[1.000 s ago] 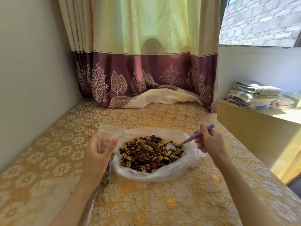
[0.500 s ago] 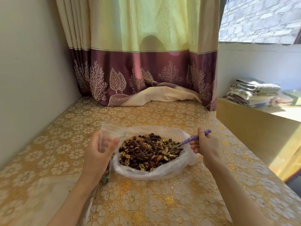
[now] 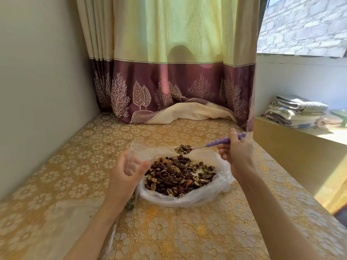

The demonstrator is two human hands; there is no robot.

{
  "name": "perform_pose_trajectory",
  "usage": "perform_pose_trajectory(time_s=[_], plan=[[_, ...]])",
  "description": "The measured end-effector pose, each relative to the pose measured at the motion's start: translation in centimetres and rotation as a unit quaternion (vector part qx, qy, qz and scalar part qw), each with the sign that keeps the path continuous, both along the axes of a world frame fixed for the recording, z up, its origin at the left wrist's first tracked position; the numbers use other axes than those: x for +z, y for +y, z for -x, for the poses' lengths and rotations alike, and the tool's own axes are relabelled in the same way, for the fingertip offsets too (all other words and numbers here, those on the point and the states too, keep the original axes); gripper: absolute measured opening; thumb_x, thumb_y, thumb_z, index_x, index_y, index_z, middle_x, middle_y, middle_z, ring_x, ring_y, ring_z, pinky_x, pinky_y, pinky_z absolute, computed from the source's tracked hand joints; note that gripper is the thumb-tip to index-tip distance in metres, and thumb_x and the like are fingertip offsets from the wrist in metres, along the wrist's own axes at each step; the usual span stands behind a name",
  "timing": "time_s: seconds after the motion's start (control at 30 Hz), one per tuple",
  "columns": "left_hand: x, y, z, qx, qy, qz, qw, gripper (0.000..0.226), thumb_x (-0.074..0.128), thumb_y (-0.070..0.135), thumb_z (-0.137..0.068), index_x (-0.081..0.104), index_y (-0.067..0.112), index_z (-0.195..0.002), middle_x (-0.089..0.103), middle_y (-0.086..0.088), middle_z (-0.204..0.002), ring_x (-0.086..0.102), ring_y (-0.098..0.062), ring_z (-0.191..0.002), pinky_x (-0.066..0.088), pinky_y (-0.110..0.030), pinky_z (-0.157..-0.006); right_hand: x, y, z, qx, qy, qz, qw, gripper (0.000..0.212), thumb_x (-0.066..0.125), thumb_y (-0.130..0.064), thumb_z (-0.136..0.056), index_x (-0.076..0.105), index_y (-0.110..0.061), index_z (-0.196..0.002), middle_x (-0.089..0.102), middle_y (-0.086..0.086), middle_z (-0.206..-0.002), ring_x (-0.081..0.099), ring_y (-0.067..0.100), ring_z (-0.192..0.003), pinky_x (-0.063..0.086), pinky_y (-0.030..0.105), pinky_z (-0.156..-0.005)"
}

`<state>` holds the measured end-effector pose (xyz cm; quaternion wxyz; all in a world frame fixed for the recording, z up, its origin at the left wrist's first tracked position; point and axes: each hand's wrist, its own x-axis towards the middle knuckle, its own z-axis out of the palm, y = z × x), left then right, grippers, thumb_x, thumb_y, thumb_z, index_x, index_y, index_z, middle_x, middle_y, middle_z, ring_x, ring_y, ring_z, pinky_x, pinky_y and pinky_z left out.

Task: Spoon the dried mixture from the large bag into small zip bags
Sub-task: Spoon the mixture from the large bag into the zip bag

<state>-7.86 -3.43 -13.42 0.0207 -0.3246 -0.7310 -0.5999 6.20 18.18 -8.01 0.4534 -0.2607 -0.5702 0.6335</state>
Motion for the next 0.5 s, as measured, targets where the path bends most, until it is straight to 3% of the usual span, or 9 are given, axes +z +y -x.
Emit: perform_pose_trajectory(time_s=[0.07, 0.23, 0.37, 0.43, 0.5], plan=[[0.2, -0.1, -0.1, 0.000, 0.007, 0.009, 1.000, 0.108, 0.046, 0.092, -0.048, 0.049, 0.014, -0.122, 0.062, 0.007, -0.092, 0.062, -0.019, -0.081, 0.045, -0.013, -0.057, 1.4, -0.9, 0.7, 0.022, 0.021, -0.006, 1.000, 0.059, 0.036, -0.027, -0.103, 0.059, -0.002, -0.056, 0.069, 0.025, -0.069, 0.044, 0.009, -0.037, 0.031, 0.017, -0.032], [-0.2, 0.0, 0.1, -0.001, 0.005, 0.004, 1.000, 0.088, 0.056, 0.074, -0.064, 0.046, 0.015, -0.128, 0.062, 0.008, -0.092, 0.062, -0.017, -0.079, 0.045, -0.013, -0.058, 3.2, -4.2, 2.5, 0.076, 0.049, -0.032, 0.995, 0.057, 0.038, -0.027, -0.103, 0.059, -0.005, -0.055, 0.070, 0.021, -0.067, 0.045, 0.009, -0.037, 0.034, 0.018, -0.034], [0.0, -0.1, 0.0, -0.015, -0.020, -0.011, 1.000, 0.100, 0.054, 0.083, -0.056, 0.045, 0.015, -0.128, 0.063, 0.002, -0.107, 0.064, -0.010, -0.087, 0.046, -0.015, -0.065, 3.7, -7.0, 3.9, 0.115, 0.041, -0.113, 0.986, 0.053, 0.042, -0.029, -0.101, 0.060, -0.007, -0.057, 0.070, 0.015, -0.063, 0.049, 0.013, -0.039, 0.038, 0.020, -0.035], [0.2, -0.1, -0.1, -0.026, -0.034, -0.037, 0.998, 0.108, 0.053, 0.091, -0.045, 0.049, 0.016, -0.122, 0.064, 0.004, -0.102, 0.065, -0.003, -0.079, 0.049, -0.012, -0.061, 3.7, -7.8, 4.4, 0.139, 0.035, -0.179, 0.973, 0.053, 0.044, -0.030, -0.101, 0.065, -0.015, -0.054, 0.070, 0.015, -0.064, 0.052, 0.017, -0.042, 0.042, 0.023, -0.037], [0.2, -0.1, 0.0, -0.028, -0.044, -0.062, 0.997, 0.111, 0.054, 0.092, -0.040, 0.051, 0.014, -0.119, 0.064, 0.003, -0.099, 0.065, -0.004, -0.078, 0.052, -0.015, -0.066, 3.7, -8.4, 4.6, 0.155, 0.022, -0.243, 0.957, 0.051, 0.044, -0.030, -0.101, 0.067, -0.019, -0.057, 0.072, 0.013, -0.068, 0.055, 0.021, -0.046, 0.046, 0.027, -0.041]])
